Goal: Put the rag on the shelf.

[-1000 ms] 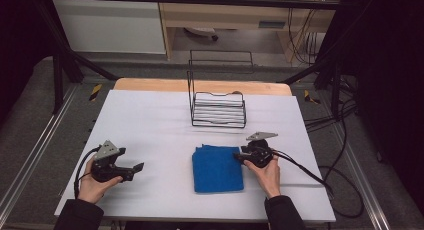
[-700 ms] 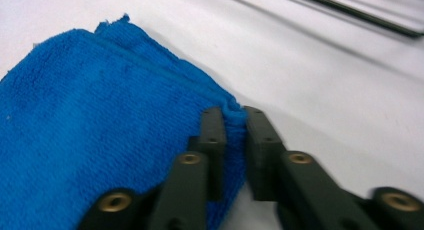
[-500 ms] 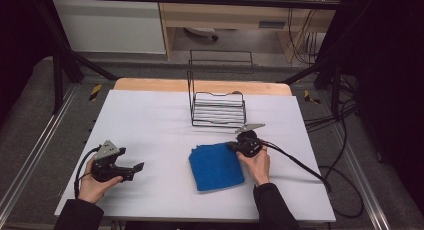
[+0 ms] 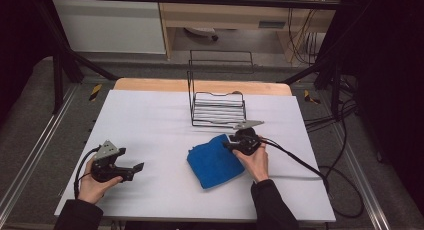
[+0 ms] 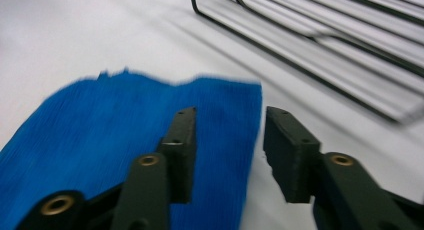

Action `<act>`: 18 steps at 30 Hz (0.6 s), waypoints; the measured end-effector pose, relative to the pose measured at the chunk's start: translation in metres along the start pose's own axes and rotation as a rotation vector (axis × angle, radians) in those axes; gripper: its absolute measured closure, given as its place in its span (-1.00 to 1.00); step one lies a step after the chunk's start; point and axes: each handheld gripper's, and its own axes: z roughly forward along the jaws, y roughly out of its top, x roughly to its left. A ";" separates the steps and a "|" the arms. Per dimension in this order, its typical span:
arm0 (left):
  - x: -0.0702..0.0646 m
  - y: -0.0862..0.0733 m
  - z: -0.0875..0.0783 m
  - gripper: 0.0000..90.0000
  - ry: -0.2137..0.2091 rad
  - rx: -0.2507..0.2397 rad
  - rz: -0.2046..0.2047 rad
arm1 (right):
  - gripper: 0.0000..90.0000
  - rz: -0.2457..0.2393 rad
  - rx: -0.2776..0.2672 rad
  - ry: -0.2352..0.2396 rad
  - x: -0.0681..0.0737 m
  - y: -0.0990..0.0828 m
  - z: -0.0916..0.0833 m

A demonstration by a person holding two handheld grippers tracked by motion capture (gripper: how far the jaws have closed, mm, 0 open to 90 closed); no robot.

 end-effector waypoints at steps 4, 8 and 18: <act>-0.001 0.000 0.001 -0.84 0.001 0.006 0.002 | 0.20 0.029 0.010 -0.040 0.005 -0.022 -0.032; -0.002 0.000 0.002 -0.84 0.001 0.008 0.003 | 0.18 0.082 0.034 -0.055 0.009 -0.049 -0.050; -0.002 0.000 0.002 -0.84 0.007 0.014 0.007 | 0.32 0.184 0.035 -0.031 0.020 -0.075 -0.047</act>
